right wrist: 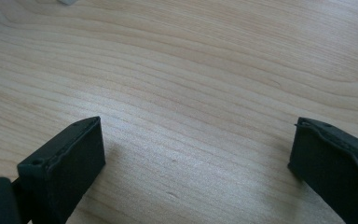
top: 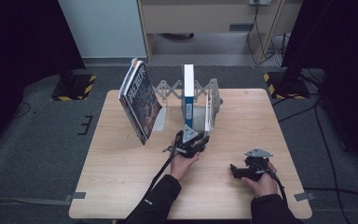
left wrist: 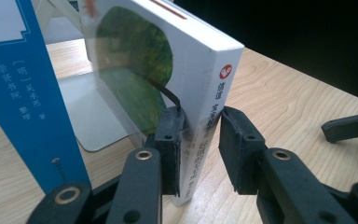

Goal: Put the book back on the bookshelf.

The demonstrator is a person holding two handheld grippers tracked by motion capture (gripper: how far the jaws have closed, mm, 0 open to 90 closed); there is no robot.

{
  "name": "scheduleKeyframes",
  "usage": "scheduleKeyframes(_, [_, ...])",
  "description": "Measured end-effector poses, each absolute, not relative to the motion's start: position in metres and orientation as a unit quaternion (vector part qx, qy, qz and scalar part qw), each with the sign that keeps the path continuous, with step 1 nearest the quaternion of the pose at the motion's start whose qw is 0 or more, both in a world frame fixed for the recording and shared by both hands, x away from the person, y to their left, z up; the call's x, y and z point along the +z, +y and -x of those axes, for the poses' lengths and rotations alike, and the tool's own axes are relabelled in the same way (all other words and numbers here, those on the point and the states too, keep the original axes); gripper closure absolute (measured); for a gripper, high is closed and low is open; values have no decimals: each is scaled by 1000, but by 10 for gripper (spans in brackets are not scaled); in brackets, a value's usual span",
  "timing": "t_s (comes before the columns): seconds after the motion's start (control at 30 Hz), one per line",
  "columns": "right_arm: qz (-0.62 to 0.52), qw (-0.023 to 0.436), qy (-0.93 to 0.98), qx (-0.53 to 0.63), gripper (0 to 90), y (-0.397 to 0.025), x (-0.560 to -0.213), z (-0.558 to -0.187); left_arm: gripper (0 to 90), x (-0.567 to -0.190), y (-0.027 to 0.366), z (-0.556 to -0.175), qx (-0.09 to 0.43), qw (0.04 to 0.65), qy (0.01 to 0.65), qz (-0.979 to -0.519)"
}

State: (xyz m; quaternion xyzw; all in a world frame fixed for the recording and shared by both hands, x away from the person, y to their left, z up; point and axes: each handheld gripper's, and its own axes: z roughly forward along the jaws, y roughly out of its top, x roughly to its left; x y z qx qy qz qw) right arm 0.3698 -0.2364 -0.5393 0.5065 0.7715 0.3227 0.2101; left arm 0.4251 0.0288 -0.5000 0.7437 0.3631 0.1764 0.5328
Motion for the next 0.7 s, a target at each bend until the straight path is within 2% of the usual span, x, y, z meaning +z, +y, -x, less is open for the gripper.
scheduleKeyframes(0.7, [-506,210,772,323,32,-236,-539,-370,689,-494,6,-459,183,514,375,-750])
